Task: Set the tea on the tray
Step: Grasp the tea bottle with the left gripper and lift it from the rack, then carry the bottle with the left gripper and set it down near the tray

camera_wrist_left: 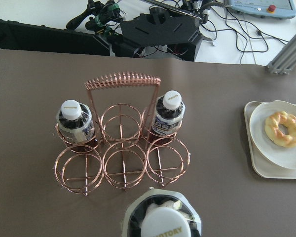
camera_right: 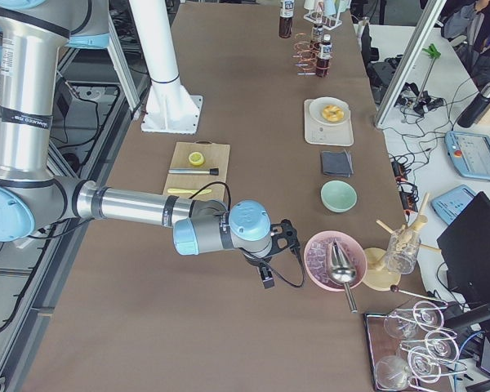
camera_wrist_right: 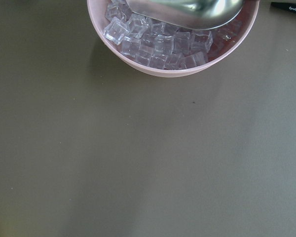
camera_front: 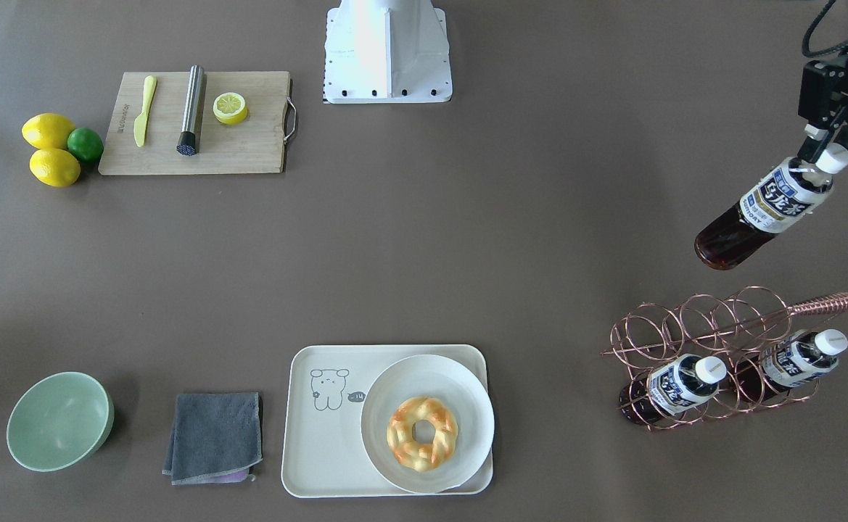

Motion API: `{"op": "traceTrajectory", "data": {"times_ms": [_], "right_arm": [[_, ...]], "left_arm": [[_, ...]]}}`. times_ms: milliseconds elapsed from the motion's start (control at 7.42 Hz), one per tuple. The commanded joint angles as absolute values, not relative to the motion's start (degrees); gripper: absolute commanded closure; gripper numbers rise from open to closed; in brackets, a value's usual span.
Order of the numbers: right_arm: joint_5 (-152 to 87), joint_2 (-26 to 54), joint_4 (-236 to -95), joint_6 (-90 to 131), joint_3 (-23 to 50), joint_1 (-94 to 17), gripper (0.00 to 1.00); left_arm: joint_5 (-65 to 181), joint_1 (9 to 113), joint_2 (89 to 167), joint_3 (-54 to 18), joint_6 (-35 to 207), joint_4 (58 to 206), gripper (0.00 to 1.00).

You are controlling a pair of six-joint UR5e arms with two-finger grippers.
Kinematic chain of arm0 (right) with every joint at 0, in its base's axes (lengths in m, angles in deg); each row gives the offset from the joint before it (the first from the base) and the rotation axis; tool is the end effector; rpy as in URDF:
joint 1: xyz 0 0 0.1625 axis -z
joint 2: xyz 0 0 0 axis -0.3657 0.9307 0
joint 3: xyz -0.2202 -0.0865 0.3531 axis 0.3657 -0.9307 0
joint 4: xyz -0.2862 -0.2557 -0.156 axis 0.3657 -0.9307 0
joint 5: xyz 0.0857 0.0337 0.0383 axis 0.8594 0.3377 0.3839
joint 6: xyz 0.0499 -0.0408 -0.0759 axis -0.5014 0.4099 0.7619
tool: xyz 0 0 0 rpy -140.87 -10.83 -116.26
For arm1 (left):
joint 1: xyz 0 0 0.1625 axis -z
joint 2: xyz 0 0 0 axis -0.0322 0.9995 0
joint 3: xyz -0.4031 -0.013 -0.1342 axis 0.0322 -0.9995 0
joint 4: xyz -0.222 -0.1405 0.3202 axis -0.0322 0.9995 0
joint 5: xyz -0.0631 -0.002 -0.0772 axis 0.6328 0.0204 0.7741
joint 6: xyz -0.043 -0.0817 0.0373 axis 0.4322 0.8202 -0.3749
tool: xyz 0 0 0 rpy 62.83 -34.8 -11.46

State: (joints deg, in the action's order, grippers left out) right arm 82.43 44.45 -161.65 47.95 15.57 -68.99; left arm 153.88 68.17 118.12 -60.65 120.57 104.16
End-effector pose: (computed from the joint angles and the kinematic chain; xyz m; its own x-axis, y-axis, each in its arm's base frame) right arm 0.0625 -0.4230 0.6617 0.6586 -0.3366 0.6730 0.1223 0.9304 0.3456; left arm 0.0952 -0.4341 0.2415 0.6208 0.0269 -0.7835 0.3424 0.8897 0.3018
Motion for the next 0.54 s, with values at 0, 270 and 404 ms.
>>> {"op": "traceTrajectory", "data": {"times_ms": [0,270,404], "right_arm": [[82.5,44.4,-161.6,47.9,15.6,-69.0,0.00],[82.6,44.1,-161.6,47.9,16.1,-69.0,0.00],[82.6,43.8,-161.6,47.9,15.9,-69.0,0.00]], "left_arm": [[144.9,57.6,131.4,-62.1,120.9,90.2,1.00],[135.8,45.8,143.3,-60.3,130.0,81.0,1.00],[131.5,40.7,145.6,-59.1,130.9,80.9,1.00]]}}
